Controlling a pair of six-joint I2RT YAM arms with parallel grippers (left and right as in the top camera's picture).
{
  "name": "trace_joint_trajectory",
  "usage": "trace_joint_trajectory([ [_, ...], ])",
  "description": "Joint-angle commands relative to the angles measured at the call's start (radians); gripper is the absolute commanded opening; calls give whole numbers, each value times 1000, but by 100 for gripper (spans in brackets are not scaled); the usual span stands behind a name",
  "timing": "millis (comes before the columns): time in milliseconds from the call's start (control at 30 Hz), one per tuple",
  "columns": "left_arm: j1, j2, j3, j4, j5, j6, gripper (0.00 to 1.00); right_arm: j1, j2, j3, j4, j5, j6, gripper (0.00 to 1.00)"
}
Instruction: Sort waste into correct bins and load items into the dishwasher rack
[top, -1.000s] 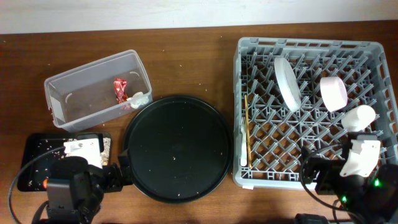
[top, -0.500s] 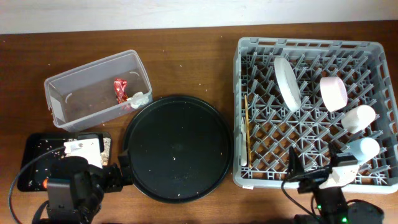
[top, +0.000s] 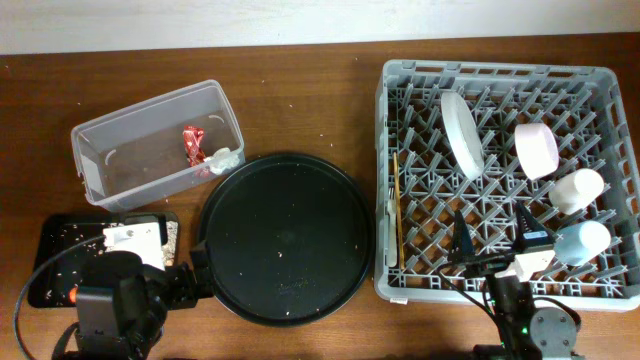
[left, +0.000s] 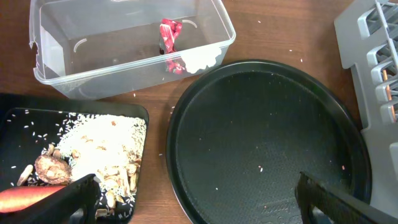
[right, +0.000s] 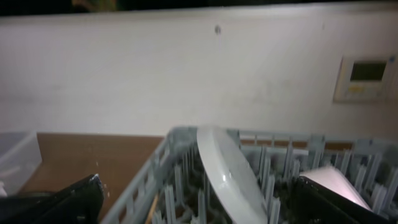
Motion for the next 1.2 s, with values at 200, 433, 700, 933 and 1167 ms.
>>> trace_joint_trajectory([
  [200,3,-2,-3,2,-11,12,99,6,-11,-124,-14,13,-58,98],
  [433,3,-2,-3,2,-11,12,99,6,-11,-124,-47,37,-86,98],
  [700,3,-2,-3,2,-11,12,99,6,-10,-124,-44,35,-85,98],
  [933,3,-2,-3,2,-11,12,99,6,-10,-124,-44,35,-85,98],
  [1167,3,-2,-3,2,-11,12,99,6,-10,-124,-44,35,-85,99],
])
